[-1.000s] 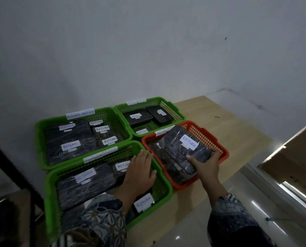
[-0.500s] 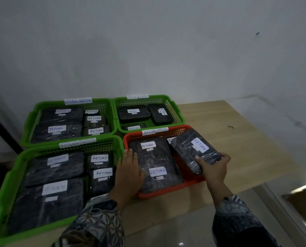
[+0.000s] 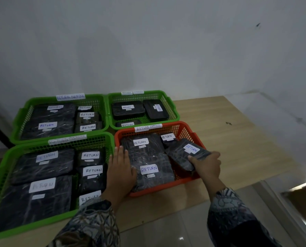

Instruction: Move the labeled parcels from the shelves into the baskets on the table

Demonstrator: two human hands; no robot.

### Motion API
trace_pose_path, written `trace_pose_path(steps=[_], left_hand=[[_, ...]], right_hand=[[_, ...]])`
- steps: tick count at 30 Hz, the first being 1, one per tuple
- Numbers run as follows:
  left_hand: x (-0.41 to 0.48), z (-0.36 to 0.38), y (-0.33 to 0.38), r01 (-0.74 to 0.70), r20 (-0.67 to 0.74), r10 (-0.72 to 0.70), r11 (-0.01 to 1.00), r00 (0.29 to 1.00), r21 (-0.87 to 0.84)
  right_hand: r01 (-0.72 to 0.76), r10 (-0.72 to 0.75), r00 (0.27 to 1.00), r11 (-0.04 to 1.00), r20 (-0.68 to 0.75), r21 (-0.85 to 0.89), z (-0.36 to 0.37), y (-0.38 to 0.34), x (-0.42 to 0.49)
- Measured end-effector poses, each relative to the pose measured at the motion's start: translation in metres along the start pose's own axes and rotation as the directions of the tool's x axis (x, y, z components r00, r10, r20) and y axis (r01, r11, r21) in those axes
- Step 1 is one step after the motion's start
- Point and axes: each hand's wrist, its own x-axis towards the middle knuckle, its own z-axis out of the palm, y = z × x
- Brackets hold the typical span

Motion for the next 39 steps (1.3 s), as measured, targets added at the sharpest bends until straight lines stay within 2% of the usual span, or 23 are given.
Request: trace_pose_path(steps=[7, 10, 14, 17, 19, 22, 25, 29, 33, 39], left_hand=[[0.001, 0.0, -0.001, -0.01, 0.015, 0.01, 1.0, 1.0, 0.024], [0.001, 0.002, -0.002, -0.011, 0.008, 0.011, 0.999, 1.0, 0.032], [0.001, 0.004, -0.003, -0.019, -0.015, 0.019, 1.0, 1.0, 0.016], [0.0, 0.005, -0.004, -0.028, -0.031, 0.029, 1.0, 0.999, 0.012], [0.0, 0.005, -0.004, -0.031, -0.041, 0.032, 0.999, 0.999, 0.009], [0.0, 0.006, -0.003, -0.03, -0.052, 0.03, 1.0, 0.998, 0.0], [0.0, 0.006, -0.003, -0.027, -0.06, 0.027, 1.0, 0.998, -0.003], [0.0, 0.006, -0.003, -0.024, -0.064, 0.025, 1.0, 0.998, 0.01], [0.0, 0.007, -0.002, -0.022, -0.074, 0.023, 1.0, 0.997, 0.013], [0.0, 0.007, -0.002, -0.026, -0.066, 0.028, 0.999, 0.997, 0.033]], right_hand=[[-0.098, 0.101, 0.995, 0.988, 0.024, -0.118, 0.009, -0.015, 0.009], [-0.092, 0.102, 0.994, 0.975, 0.043, -0.2, 0.013, -0.017, 0.015], [0.039, 0.0, 0.995, 0.923, 0.101, -0.382, 0.014, -0.013, 0.024], [0.162, -0.069, 0.979, 0.834, 0.191, -0.527, 0.013, -0.011, 0.03], [0.177, -0.064, 0.977, 0.777, 0.203, -0.604, 0.009, -0.008, 0.03], [0.174, -0.084, 0.982, 0.738, 0.167, -0.652, 0.007, -0.001, 0.025], [0.132, -0.18, 0.984, 0.675, 0.012, -0.726, 0.014, 0.009, 0.015], [0.046, -0.207, 0.968, 0.699, -0.14, -0.714, 0.028, 0.014, 0.009], [0.063, -0.229, 0.962, 0.718, -0.15, -0.693, 0.031, 0.018, 0.008], [0.145, -0.307, 0.95, 0.604, -0.061, -0.784, 0.029, 0.017, 0.004]])
